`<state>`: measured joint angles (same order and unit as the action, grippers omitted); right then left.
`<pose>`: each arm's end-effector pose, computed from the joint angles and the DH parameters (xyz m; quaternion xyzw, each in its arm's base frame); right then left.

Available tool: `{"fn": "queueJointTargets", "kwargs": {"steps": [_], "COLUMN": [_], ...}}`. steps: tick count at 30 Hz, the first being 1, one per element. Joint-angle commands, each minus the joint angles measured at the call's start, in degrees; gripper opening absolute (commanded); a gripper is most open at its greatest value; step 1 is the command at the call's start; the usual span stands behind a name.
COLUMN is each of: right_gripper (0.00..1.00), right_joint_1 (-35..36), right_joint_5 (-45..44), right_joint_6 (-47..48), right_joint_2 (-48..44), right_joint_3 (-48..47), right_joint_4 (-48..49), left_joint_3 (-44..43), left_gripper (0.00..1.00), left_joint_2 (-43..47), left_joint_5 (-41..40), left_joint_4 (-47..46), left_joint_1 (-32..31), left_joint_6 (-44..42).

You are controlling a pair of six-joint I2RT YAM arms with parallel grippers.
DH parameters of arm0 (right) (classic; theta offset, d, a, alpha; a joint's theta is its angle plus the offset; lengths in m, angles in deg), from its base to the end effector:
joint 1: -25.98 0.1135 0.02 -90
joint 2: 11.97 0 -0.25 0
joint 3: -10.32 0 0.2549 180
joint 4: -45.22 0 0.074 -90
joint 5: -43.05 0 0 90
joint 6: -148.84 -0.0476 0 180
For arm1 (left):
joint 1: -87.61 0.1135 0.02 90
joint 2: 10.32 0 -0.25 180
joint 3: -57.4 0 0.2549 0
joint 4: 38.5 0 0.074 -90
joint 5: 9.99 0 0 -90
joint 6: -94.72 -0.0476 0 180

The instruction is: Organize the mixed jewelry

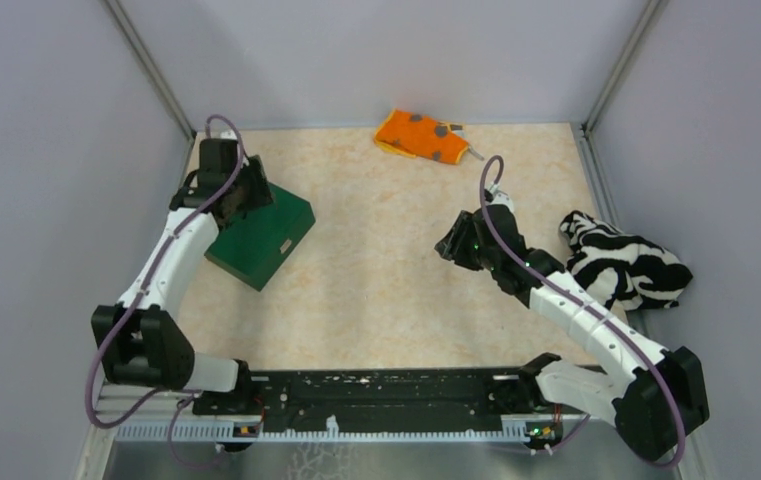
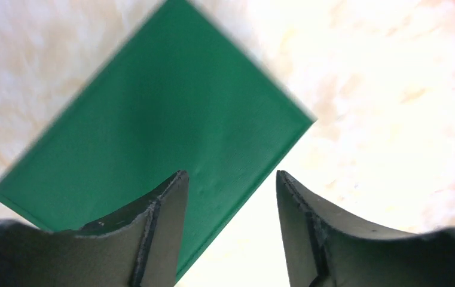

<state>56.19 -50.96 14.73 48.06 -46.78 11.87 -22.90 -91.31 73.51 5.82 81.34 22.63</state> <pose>0.2157 0.1217 0.2452 0.1236 0.8831 0.2479 0.3787 0.3201 -0.0298 0.2716 -0.1151 0.9155 -0.0288 0.3845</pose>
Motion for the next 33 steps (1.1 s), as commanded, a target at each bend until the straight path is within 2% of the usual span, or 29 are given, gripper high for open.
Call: {"fn": "queueJointTargets", "kwargs": {"steps": [1, 2, 3, 5, 9, 12, 15, 18, 24, 30, 33], "right_gripper": [0.42, 0.43, 0.45, 0.52, 0.75, 0.84, 0.88, 0.94, 0.98, 0.98, 0.98], "right_joint_1": [0.02, 0.02, -0.03, -0.07, -0.08, -0.07, -0.07, -0.07, -0.07, -0.07, -0.08], "right_joint_5": [-0.99, -1.34, -1.65, -3.41, -12.83, -21.53, -27.84, -32.59, -40.07, -41.43, -40.90], "right_joint_6": [-0.20, -0.04, 0.34, 2.76, 10.36, 15.92, 19.75, 21.95, 23.54, 22.90, 22.18], "right_joint_2": [-1.62, -1.66, -1.61, -1.42, -1.68, -3.43, -7.94, -15.30, -29.85, -29.82, -27.81], "right_joint_3": [-0.29, -0.85, -2.26, -7.85, -24.37, -34.79, -39.74, -37.69, -23.88, -22.74, -24.02], "right_joint_4": [1.37, 0.75, -0.44, -5.61, -18.54, -22.69, -21.13, -14.77, -0.98, -2.82, -4.88], "left_joint_3": [-8.74, -10.63, -13.18, -20.22, -29.44, -30.92, -28.23, -26.29, -24.48, -24.23, -23.97], "left_gripper": [0.69, 0.96, 0.99, 0.99, 0.99, 0.99, 0.99, 0.99, 0.99, 0.99, 0.99], "left_joint_2": [7.53, 8.19, 8.33, 7.04, 5.20, 6.15, 8.81, 10.62, 11.43, 11.02, 11.31], "left_joint_5": [2.05, 3.42, 5.14, 6.21, 8.24, 13.36, 17.32, 19.86, 20.67, 19.74, 16.22], "left_joint_4": [-5.56, -6.24, -6.22, -4.03, -1.61, -3.94, -9.78, -12.57, -14.26, -14.83, -15.58], "left_joint_1": [0.20, 0.20, 0.20, 0.20, 0.20, 0.20, 0.20, 0.20, 0.20, 0.20, 0.20], "left_joint_6": [-4.52, -5.93, -7.39, -8.61, -6.17, -6.45, -6.99, -7.01, -6.01, -4.22, -1.80]}}
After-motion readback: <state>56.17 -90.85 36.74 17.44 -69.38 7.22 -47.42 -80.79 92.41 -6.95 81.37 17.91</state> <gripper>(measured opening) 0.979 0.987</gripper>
